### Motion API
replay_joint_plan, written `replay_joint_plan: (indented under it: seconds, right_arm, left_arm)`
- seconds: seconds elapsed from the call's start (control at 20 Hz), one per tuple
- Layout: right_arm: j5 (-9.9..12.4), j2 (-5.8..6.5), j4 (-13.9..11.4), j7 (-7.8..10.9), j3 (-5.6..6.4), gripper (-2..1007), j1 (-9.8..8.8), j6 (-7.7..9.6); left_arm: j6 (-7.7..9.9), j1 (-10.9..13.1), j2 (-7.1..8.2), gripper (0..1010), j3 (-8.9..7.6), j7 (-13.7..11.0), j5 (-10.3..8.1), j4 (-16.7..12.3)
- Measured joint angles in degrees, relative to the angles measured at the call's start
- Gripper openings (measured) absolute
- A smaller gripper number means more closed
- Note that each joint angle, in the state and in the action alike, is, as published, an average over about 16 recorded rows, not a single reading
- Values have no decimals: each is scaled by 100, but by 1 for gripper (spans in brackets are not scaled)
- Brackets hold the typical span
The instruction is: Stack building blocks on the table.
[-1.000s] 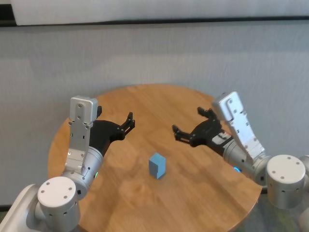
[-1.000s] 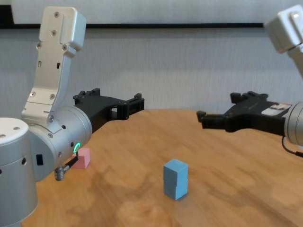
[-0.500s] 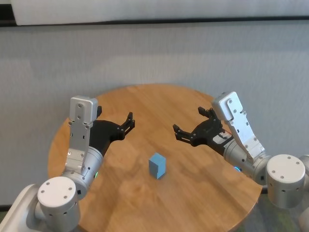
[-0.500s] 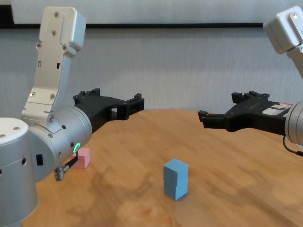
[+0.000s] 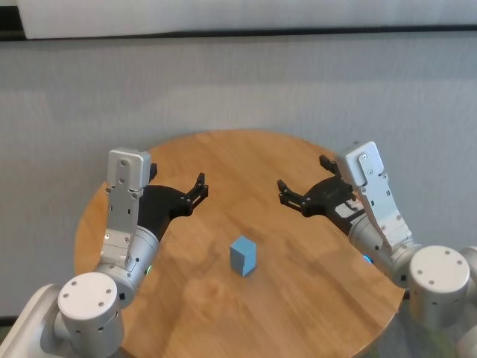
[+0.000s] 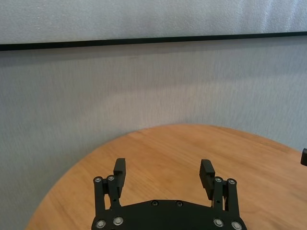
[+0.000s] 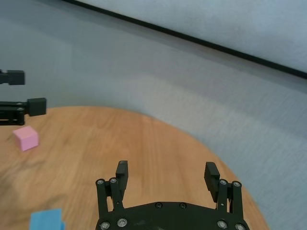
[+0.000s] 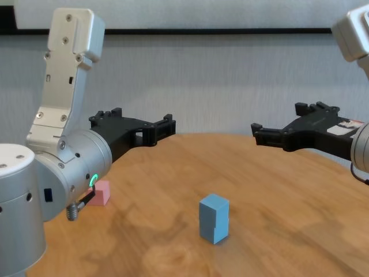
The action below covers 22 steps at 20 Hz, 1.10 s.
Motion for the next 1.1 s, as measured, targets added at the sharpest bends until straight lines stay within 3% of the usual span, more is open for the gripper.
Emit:
replay_joint_plan:
  seconds: [0.45, 0.8, 1.1]
  right_arm:
    - [-320, -164, 164, -287, 93, 1005, 10, -25]
    - [-374, -189, 252, -268, 98, 1005, 76, 79]
    - [-362, -186, 241, -306, 98, 1005, 69, 68]
  left_arm:
    - [0, 0, 0, 1000, 0, 1, 0, 0]
    - [72, 28, -6, 1000, -24, 43, 37, -48]
    - [258, 114, -55, 1000, -123, 214, 144, -154]
